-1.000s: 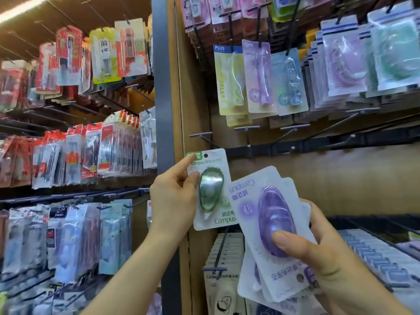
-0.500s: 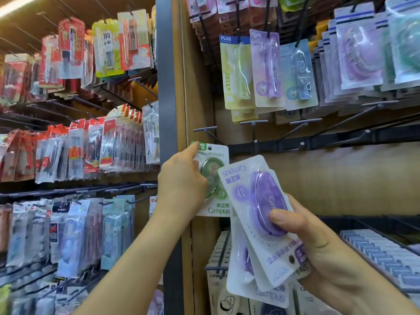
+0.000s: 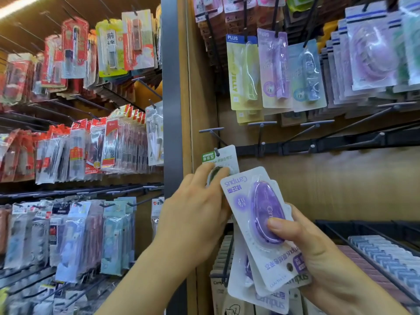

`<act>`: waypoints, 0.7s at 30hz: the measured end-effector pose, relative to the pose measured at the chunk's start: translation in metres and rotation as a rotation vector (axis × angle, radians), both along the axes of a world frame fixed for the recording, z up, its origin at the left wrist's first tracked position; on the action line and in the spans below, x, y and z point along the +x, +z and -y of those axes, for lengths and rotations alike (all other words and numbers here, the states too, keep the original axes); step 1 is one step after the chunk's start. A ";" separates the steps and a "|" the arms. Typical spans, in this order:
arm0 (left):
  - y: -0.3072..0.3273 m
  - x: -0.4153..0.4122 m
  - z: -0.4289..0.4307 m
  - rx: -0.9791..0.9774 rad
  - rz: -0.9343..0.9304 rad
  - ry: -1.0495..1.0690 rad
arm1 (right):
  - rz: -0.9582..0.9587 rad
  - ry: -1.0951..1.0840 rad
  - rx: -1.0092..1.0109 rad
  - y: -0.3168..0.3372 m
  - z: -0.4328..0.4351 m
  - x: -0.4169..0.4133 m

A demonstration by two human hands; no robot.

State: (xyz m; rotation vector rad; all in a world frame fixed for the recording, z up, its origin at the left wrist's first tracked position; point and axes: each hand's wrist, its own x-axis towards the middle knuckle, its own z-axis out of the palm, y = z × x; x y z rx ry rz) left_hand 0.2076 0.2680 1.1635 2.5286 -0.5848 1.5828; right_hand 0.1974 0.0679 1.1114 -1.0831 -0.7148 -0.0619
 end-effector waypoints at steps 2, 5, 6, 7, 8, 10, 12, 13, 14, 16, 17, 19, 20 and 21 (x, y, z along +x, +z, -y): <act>-0.011 0.003 0.001 0.020 -0.056 -0.037 | -0.064 0.046 -0.118 0.007 -0.014 -0.007; -0.001 0.018 0.002 -0.044 -0.113 -0.064 | -0.074 -0.068 -0.136 0.006 -0.014 0.003; 0.001 0.019 0.004 -0.048 -0.126 -0.085 | -0.067 -0.037 -0.115 0.005 -0.012 0.004; 0.003 0.022 0.005 -0.036 -0.140 -0.088 | -0.069 -0.046 -0.126 0.004 -0.010 0.003; 0.005 0.023 0.007 -0.027 -0.159 -0.094 | -0.071 -0.057 -0.117 0.004 -0.008 0.008; 0.008 0.028 0.011 -0.028 -0.149 -0.091 | -0.072 -0.101 -0.096 0.004 -0.008 0.007; 0.012 0.033 0.014 -0.053 -0.118 -0.064 | -0.066 -0.189 -0.091 0.002 -0.006 0.006; 0.014 0.036 0.015 -0.055 -0.106 -0.042 | -0.066 -0.224 -0.064 0.003 -0.006 0.004; 0.015 0.039 0.017 -0.049 -0.100 -0.024 | -0.054 -0.243 -0.043 0.004 -0.005 0.001; 0.017 0.042 0.018 -0.019 -0.123 0.028 | -0.029 -0.293 -0.041 0.005 -0.005 0.000; 0.017 0.042 0.020 -0.004 -0.126 0.051 | -0.021 -0.305 -0.033 0.005 -0.005 -0.003; 0.015 0.040 0.020 0.017 -0.081 0.069 | 0.008 -0.307 -0.006 0.007 -0.006 -0.006; 0.013 0.038 0.019 0.011 -0.046 0.061 | 0.018 -0.307 0.013 0.007 -0.006 -0.008; 0.011 0.037 0.019 -0.004 -0.028 0.058 | 0.020 -0.303 0.031 0.007 -0.005 -0.009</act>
